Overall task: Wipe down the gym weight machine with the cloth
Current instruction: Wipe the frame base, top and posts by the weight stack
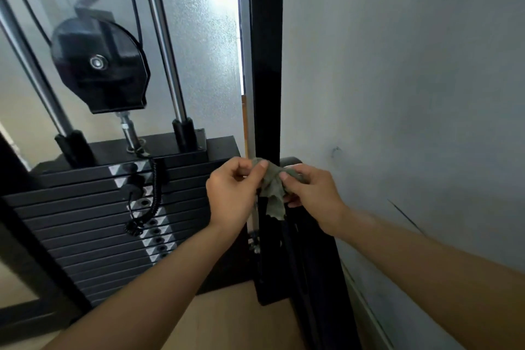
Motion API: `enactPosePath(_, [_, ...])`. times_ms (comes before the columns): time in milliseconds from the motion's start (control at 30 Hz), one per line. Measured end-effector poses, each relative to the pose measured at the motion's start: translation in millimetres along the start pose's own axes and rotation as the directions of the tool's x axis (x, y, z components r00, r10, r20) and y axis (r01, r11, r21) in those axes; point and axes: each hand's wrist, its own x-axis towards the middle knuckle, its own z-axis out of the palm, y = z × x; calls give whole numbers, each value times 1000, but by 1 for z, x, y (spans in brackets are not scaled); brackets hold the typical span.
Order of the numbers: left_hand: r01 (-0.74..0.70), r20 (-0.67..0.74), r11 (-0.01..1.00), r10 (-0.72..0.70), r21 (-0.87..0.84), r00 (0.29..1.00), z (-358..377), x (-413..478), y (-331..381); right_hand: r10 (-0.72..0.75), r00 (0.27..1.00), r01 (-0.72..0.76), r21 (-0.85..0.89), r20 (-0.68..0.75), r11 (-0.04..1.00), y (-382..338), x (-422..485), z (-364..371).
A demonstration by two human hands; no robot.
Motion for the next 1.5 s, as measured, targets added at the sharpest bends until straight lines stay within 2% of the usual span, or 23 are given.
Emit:
enactPosePath(100, [-20, -46, 999, 22, 47, 999, -14, 6, 2, 29, 1000, -29, -23, 9, 999, -1, 2, -17])
enactPosePath(300, [-25, -65, 994, 33, 110, 997, -24, 12, 17, 36, 992, -42, -45, -122, 998, -13, 15, -44])
enactPosePath(367, [-56, -106, 978, 78, 200, 991, -25, 15, 22, -3, 985, -18, -122, -170, 992, -15, 19, -49])
enactPosePath(467, [-98, -156, 938, 157, 333, 975, -23, 20, 25, -109, 968, 30, -328, -225, 944, -20, 27, -51])
enactPosePath(533, [-104, -183, 911, 190, 398, 964, -19, 22, 29, -134, 952, 21, -382, -273, 924, -24, 35, -47])
enactPosePath(633, [-20, -239, 923, 120, 383, 964, -13, 29, 39, 4, 950, -73, -209, -311, 975, -32, 45, -37])
enactPosePath(700, [31, -267, 966, 40, 258, 963, -9, 37, 38, 144, 953, -155, -22, -265, 988, -38, 48, -29])
enactPosePath(767, [56, -250, 995, -33, 87, 968, -6, 41, 36, 234, 961, -211, 157, -146, 965, -43, 48, -23])
enactPosePath(867, [55, -171, 998, -47, 41, 984, -2, 41, 37, 213, 973, -229, 264, 85, 937, -43, 48, -17])
enactPosePath(933, [70, -104, 998, -69, 5, 992, 1, 40, 38, 172, 976, -202, 261, 134, 944, -39, 51, -14])
enactPosePath(1033, [80, -50, 996, -82, -30, 995, 5, 39, 39, 134, 989, -145, 280, 59, 949, -37, 57, -11])
enactPosePath(1133, [37, -11, 997, -38, -74, 999, 12, 40, 49, 82, 997, -72, 331, -14, 941, -46, 59, -9])
enactPosePath(1300, [-29, 1, 990, 30, -141, 1000, 17, 40, 58, -57, 998, 57, 278, -8, 959, -66, 61, -9])
enactPosePath(1400, [-26, 4, 994, 27, -102, 1000, 14, 42, 51, -90, 996, 85, 197, 18, 977, -66, 55, -7])
enactPosePath(1500, [21, 59, 1000, -22, 9, 998, 11, 46, 40, -71, 995, 64, 96, 65, 993, -53, 49, -3])
